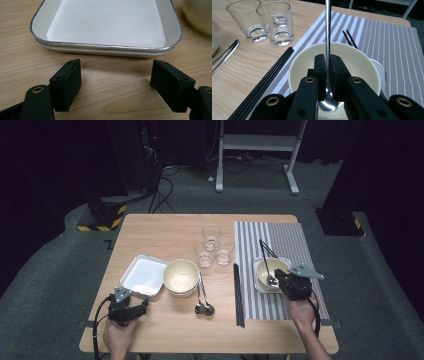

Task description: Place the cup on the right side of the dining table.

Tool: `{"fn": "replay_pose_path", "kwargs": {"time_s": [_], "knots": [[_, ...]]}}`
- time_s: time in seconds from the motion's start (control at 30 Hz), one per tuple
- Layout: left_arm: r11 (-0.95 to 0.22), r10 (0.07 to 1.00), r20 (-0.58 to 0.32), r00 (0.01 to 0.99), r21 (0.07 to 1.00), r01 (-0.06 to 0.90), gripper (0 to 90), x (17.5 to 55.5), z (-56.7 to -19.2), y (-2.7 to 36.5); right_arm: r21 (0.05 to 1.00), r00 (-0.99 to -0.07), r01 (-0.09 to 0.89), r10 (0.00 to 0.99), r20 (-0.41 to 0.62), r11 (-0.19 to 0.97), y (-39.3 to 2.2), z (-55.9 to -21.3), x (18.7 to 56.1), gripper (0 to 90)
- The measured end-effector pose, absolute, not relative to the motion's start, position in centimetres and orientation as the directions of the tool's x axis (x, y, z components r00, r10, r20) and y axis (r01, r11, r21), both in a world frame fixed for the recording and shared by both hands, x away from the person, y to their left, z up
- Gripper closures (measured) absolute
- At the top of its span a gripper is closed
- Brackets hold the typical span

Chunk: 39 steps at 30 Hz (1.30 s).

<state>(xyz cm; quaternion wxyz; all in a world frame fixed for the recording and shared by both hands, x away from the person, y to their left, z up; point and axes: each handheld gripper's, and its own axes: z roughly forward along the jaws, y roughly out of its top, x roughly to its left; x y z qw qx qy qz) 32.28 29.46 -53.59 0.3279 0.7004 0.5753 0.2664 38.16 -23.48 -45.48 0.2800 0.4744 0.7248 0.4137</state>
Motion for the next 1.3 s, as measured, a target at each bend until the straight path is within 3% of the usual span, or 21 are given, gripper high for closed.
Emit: {"fn": "replay_pose_path", "kwargs": {"time_s": [0.6,1.3], "knots": [[-0.123,0.98,-0.005,0.197,0.766,0.631,24.8,32.3,-53.6,29.5,0.855,-0.379,0.468,0.925,-0.033,0.222,-23.0,-44.9,39.3,86.6],[-0.123,0.98,-0.005,0.197,0.766,0.631,24.7,32.3,-53.6,29.5,0.814,-0.346,0.551,0.938,0.02,0.186,-22.5,-44.2,43.1,90.0]]}}
